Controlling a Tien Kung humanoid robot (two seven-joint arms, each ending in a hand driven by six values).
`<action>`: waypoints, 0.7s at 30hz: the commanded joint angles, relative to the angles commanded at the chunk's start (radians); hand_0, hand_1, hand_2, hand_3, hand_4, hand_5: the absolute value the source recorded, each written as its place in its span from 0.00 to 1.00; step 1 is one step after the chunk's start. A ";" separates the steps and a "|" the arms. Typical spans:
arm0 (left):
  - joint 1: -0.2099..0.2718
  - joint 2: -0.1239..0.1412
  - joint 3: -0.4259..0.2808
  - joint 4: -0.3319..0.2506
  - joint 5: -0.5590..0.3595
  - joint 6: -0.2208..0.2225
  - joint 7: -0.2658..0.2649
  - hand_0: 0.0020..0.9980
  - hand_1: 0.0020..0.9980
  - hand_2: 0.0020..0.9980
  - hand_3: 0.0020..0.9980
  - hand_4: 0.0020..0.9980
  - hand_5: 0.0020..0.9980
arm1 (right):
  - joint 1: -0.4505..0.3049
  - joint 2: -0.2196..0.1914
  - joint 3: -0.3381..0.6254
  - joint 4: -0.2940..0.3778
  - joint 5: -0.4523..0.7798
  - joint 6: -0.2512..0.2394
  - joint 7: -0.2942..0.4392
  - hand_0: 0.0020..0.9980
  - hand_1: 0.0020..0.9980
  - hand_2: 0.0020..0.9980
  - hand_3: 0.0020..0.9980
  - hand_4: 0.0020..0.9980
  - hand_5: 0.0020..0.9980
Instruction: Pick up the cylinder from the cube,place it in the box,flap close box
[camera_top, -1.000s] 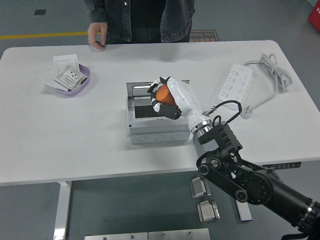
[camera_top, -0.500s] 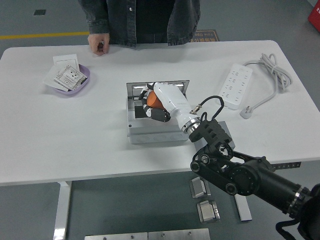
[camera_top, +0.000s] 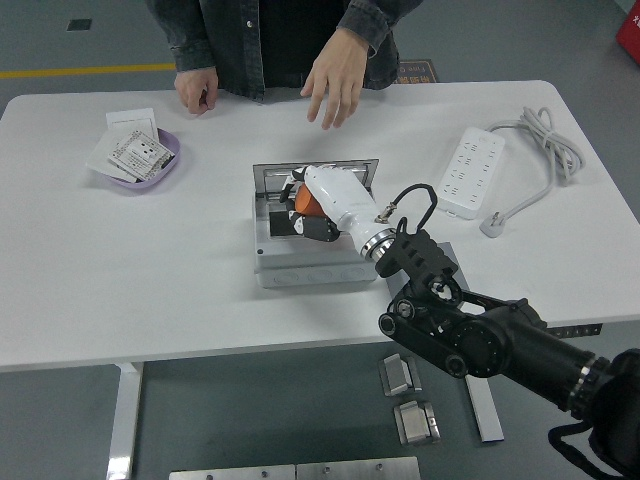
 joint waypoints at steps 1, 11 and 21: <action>-0.001 0.000 0.001 0.000 -0.001 0.000 -0.001 0.65 0.65 0.53 0.65 0.69 0.33 | 0.003 0.000 -0.008 -0.004 0.000 0.002 -0.001 0.12 0.20 0.25 0.28 0.00 0.00; -0.005 -0.002 0.003 0.000 0.001 -0.002 -0.003 0.64 0.65 0.53 0.65 0.69 0.33 | 0.035 -0.013 -0.021 -0.024 -0.025 0.051 0.006 0.13 0.20 0.25 0.27 0.00 0.00; -0.011 -0.004 0.006 0.000 0.002 -0.003 -0.006 0.64 0.64 0.53 0.65 0.69 0.32 | 0.048 -0.014 -0.012 -0.043 -0.044 0.072 0.027 0.18 0.22 0.31 0.36 0.04 0.00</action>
